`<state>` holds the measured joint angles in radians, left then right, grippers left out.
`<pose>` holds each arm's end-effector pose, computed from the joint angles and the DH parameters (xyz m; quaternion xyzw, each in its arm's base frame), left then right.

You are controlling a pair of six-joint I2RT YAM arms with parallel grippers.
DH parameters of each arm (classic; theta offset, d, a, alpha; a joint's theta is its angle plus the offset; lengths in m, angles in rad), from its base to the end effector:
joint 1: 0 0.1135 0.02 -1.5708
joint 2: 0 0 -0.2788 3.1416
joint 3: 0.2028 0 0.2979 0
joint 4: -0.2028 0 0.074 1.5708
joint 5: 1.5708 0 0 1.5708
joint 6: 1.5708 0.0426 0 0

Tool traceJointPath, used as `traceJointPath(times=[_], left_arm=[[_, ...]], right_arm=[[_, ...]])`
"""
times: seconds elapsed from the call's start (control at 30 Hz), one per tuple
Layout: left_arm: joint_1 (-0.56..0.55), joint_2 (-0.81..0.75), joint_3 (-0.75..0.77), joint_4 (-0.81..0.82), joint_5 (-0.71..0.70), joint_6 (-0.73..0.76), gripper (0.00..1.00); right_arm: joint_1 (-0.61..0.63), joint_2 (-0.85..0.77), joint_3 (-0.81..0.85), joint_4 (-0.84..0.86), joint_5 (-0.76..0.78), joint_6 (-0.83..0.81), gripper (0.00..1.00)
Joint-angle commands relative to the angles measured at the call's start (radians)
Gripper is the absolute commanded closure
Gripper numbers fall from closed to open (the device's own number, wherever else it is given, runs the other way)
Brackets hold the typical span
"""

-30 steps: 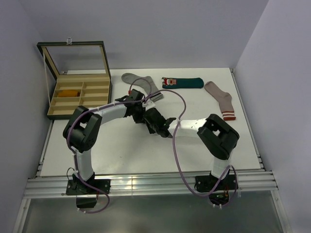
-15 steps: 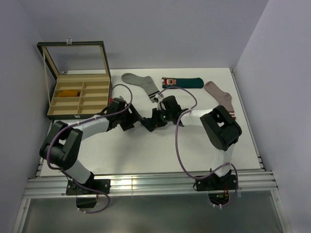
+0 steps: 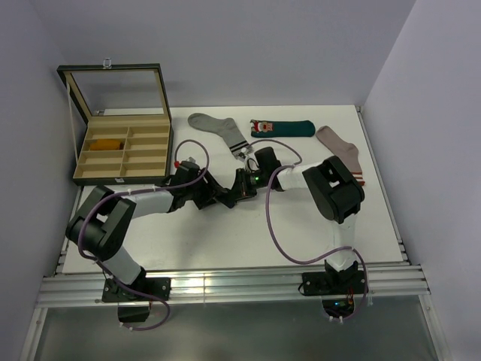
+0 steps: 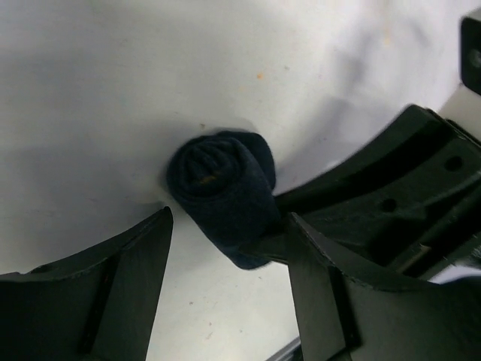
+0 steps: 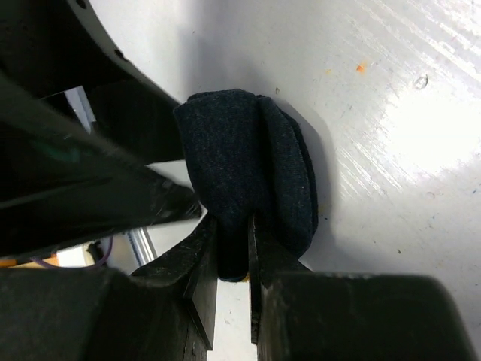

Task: Roll the socks
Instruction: Roll the sock at the center of the board.

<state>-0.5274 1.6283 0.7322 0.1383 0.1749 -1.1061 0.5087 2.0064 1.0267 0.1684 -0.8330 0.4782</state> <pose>0.2982 -0.1822 0.1218 -0.2280 0.8868 -0.3420 0.2112 0.3521 0.2325 0.0830 -0.1629 0.8470 0.4915 0.1206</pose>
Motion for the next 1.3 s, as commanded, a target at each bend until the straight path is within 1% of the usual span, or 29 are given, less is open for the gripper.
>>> traceJointPath(times=[0.0,0.1,0.23,0.33,0.37,0.47,0.5,0.53,0.57,0.6,0.63,0.67,0.73,0.77,0.8,0.83,0.87,0.9,0.97,1.0,1.03,1.1,1.27], left_arm=[[-0.003,0.015,-0.001,-0.031,-0.077,-0.024,0.34],[-0.003,0.013,-0.008,-0.06,-0.121,-0.043,0.37],[-0.003,0.015,-0.027,-0.048,-0.141,-0.064,0.4],[-0.003,0.036,-0.011,-0.062,-0.14,-0.064,0.46],[-0.003,0.041,-0.008,-0.068,-0.138,-0.061,0.52],[-0.003,0.047,-0.004,-0.088,-0.143,-0.052,0.63],[-0.003,0.048,-0.002,-0.095,-0.146,-0.051,0.64],[-0.003,0.054,0.007,-0.114,-0.144,-0.046,0.66],[-0.003,0.059,0.016,-0.124,-0.14,-0.037,0.71],[-0.003,0.067,0.027,-0.135,-0.134,-0.017,0.73],[-0.003,0.082,0.054,-0.179,-0.13,-0.005,0.74],[-0.005,0.093,0.068,-0.195,-0.123,0.009,0.76],[-0.005,0.113,0.11,-0.251,-0.12,0.046,0.78],[-0.005,0.12,0.124,-0.272,-0.118,0.07,0.79],[-0.005,0.128,0.139,-0.293,-0.118,0.083,0.8],[-0.006,0.139,0.163,-0.307,-0.118,0.095,0.8],[-0.006,0.145,0.177,-0.342,-0.12,0.118,0.8],[-0.006,0.151,0.191,-0.359,-0.12,0.132,0.8],[-0.008,0.172,0.231,-0.406,-0.117,0.162,0.8],[-0.009,0.18,0.243,-0.42,-0.114,0.172,0.8],[-0.01,0.189,0.262,-0.428,-0.112,0.178,0.8],[-0.011,0.196,0.283,-0.446,-0.11,0.192,0.8],[-0.017,0.217,0.332,-0.505,-0.121,0.229,0.8]], right_arm=[[0.01,0.086,-0.053,-0.191,0.075,-0.004,1.0],[0.008,0.088,-0.054,-0.191,0.075,0.002,1.0],[0.008,0.088,-0.054,-0.191,0.068,0.008,0.98],[0.008,0.075,-0.065,-0.182,0.077,0.013,0.96],[0.008,0.068,-0.077,-0.179,0.083,0.011,0.96],[0.01,0.016,-0.105,-0.171,0.13,-0.003,0.9],[0.013,-0.009,-0.117,-0.14,0.143,-0.004,0.84],[0.016,-0.03,-0.129,-0.126,0.155,-0.007,0.8],[0.019,-0.084,-0.154,-0.115,0.191,-0.019,0.77],[0.025,-0.112,-0.163,-0.107,0.216,-0.027,0.72],[0.031,-0.138,-0.171,-0.106,0.25,-0.039,0.7],[0.049,-0.202,-0.187,-0.102,0.321,-0.059,0.68],[0.071,-0.277,-0.218,-0.069,0.42,-0.072,0.63],[0.097,-0.314,-0.25,-0.057,0.469,-0.087,0.62],[0.111,-0.387,-0.266,-0.035,0.586,-0.098,0.59],[0.128,-0.42,-0.281,-0.02,0.636,-0.107,0.58],[0.158,-0.479,-0.309,0.011,0.731,-0.131,0.56],[0.175,-0.5,-0.323,0.023,0.77,-0.147,0.54],[0.211,-0.532,-0.338,0.034,0.839,-0.196,0.52],[0.25,-0.54,-0.341,0.048,0.877,-0.216,0.47],[0.269,-0.549,-0.341,0.055,0.923,-0.234,0.45],[0.318,-0.545,-0.336,0.071,0.959,-0.271,0.43],[0.408,-0.474,-0.283,0.071,1.117,-0.348,0.41]])
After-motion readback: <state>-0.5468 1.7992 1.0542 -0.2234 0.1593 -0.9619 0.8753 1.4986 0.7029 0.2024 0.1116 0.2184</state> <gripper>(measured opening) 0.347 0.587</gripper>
